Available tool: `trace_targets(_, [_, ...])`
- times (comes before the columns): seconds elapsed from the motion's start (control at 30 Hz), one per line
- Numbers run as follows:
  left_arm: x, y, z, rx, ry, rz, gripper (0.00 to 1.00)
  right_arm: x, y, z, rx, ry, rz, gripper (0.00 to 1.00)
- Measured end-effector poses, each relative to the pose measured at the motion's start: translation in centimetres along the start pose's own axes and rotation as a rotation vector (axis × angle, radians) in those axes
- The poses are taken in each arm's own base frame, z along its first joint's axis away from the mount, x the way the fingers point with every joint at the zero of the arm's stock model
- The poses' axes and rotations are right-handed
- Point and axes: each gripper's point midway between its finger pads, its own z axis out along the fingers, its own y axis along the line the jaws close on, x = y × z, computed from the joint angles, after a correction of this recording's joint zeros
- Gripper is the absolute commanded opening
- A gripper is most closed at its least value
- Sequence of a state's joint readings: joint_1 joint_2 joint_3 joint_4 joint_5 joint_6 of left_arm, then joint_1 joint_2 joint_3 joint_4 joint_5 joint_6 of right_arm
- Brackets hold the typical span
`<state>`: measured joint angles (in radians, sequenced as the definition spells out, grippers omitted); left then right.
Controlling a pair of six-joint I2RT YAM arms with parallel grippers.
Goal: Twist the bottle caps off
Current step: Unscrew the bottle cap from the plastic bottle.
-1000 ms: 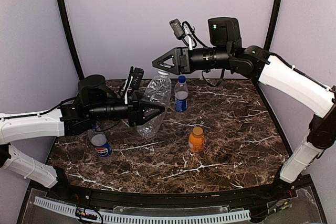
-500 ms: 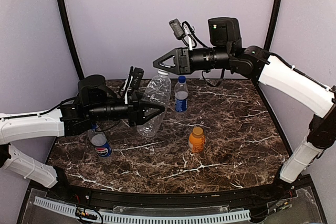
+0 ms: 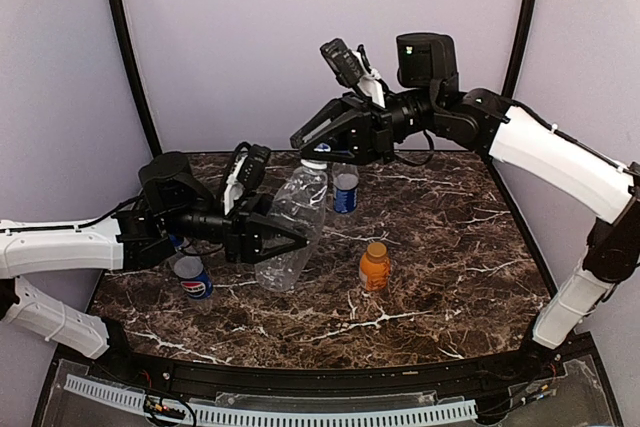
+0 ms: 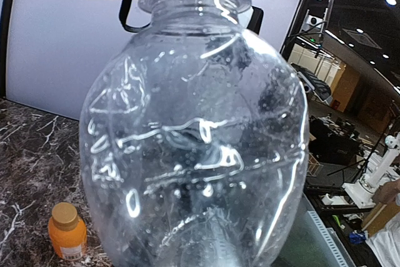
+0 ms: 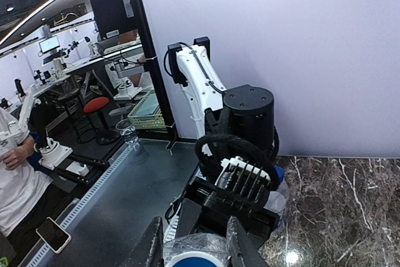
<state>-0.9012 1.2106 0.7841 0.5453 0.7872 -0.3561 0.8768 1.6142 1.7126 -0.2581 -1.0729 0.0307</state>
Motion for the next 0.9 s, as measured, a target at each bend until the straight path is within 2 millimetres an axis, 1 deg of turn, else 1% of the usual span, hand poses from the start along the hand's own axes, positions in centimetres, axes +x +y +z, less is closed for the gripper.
trace_targets(0.1, [0.2,-0.6,0.0,0.036,0.006,-0.014,0.32,0.2,0.7,0.1,-0.05,0.002,-0.025,0.19])
trace_targets(0.27, [0.3,-0.7,0.0,0.049,0.008,-0.022,0.31,0.2,0.7,0.2,-0.053,0.004,-0.024,0.32])
trace_targets(0.4, [0.1,-0.6,0.0,0.042,0.001,-0.014,0.31,0.3,0.1,0.2,-0.023,0.007,-0.012,0.45])
trace_targets(0.7, [-0.2,0.3,0.0,-0.013,-0.018,0.025,0.31,0.6,-1.3,0.0,0.067,0.015,0.058,0.75])
trace_targets(0.83, [-0.3,1.0,0.0,-0.054,-0.02,0.031,0.31,0.3,-1.5,-0.4,0.116,0.009,0.083,0.84])
trace_targets(0.9, [-0.3,1.6,0.0,-0.087,-0.018,0.029,0.31,0.0,-1.6,-0.8,0.153,0.0,0.101,0.86])
